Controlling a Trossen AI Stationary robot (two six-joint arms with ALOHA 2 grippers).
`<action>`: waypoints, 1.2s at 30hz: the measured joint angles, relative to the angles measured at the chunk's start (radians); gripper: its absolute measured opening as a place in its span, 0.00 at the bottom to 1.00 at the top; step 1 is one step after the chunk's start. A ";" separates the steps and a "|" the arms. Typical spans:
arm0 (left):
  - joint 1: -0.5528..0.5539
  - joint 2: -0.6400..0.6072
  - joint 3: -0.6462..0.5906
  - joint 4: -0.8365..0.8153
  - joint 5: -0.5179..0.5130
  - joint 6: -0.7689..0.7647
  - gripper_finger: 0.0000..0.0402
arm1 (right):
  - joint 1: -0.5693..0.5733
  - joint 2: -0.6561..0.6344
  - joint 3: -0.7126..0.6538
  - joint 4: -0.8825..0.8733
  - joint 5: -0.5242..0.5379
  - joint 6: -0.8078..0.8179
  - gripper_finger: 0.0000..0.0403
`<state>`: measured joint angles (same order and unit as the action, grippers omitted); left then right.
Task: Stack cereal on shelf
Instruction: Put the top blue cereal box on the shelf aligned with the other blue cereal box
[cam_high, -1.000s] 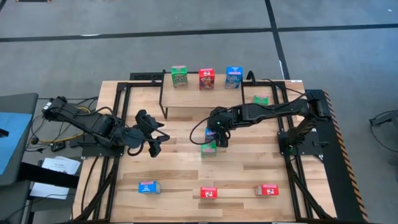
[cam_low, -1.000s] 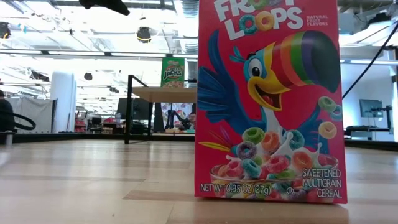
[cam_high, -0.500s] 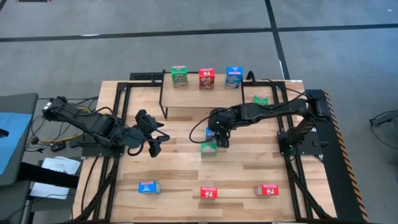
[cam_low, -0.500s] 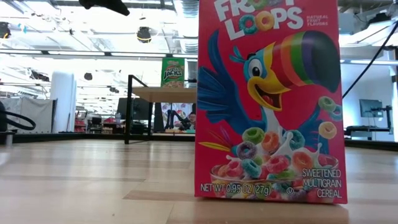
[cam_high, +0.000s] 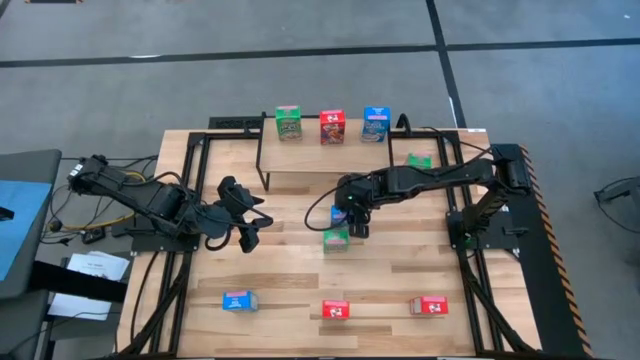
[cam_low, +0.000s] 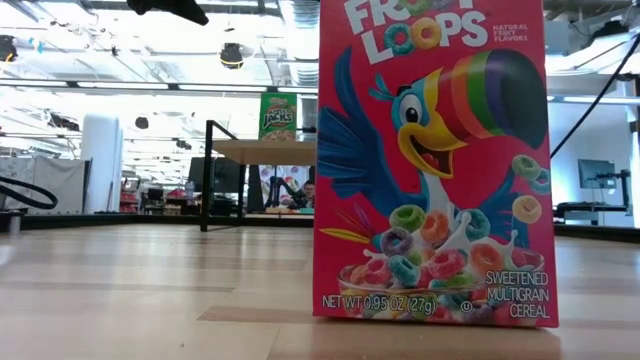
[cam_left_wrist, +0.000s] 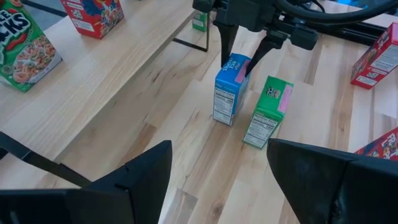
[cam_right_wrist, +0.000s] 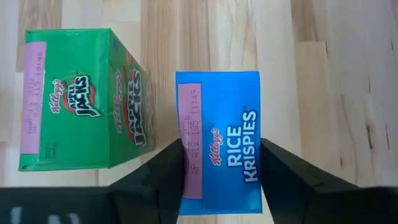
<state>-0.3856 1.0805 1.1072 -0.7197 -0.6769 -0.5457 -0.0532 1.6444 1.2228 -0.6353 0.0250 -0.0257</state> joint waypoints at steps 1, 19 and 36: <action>0.000 0.000 0.000 0.000 0.000 0.000 0.63 | 0.000 0.000 0.000 0.000 0.000 0.000 0.50; 0.000 0.000 0.000 0.000 0.000 0.000 0.63 | 0.000 -0.002 0.168 -0.206 0.000 -0.042 0.49; 0.000 0.000 0.000 -0.001 0.000 0.000 0.63 | -0.033 -0.039 0.423 -0.469 0.000 -0.166 0.50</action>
<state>-0.3857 1.0805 1.1072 -0.7204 -0.6767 -0.5461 -0.0866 1.6057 1.6463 -1.1042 0.0254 -0.1922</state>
